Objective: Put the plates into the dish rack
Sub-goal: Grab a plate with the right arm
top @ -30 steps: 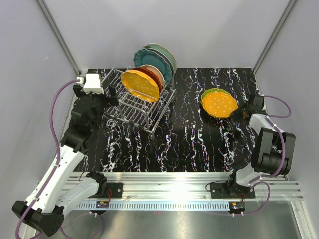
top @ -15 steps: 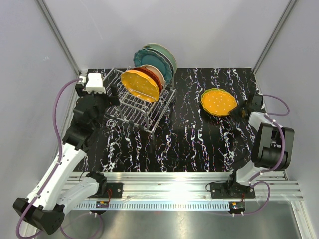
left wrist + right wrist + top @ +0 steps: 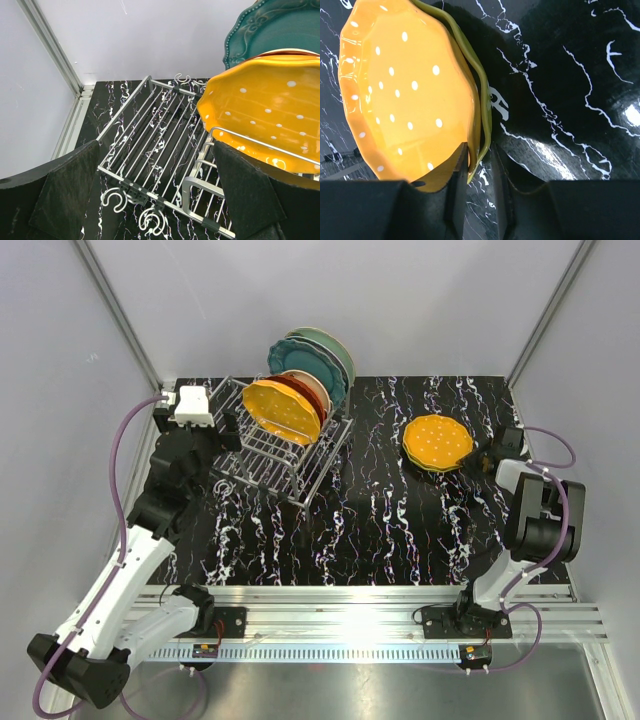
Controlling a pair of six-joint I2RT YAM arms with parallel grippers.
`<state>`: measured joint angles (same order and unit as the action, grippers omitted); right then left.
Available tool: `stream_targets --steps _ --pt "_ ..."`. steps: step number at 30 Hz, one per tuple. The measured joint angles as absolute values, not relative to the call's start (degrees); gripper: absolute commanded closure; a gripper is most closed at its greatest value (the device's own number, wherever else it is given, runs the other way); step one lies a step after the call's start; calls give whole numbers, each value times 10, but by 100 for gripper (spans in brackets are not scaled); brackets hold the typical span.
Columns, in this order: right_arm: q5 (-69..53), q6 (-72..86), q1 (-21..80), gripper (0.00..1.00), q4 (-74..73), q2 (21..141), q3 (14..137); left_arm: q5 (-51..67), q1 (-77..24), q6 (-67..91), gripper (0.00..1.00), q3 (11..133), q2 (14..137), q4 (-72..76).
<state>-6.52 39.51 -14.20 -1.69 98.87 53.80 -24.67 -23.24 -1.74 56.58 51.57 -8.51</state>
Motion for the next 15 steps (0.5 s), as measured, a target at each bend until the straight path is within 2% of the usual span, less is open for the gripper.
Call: stream_targets --steps 7,13,15 --pt "-65 395 -142 81 -15 1003 549 -247 -232 -17 1 566 516 -85" --pt "-60 394 -141 100 -18 1012 565 -247 -232 -17 1 566 516 -85" --pt "-62 393 -141 100 -22 1013 566 -247 -232 -17 1 566 516 -85"
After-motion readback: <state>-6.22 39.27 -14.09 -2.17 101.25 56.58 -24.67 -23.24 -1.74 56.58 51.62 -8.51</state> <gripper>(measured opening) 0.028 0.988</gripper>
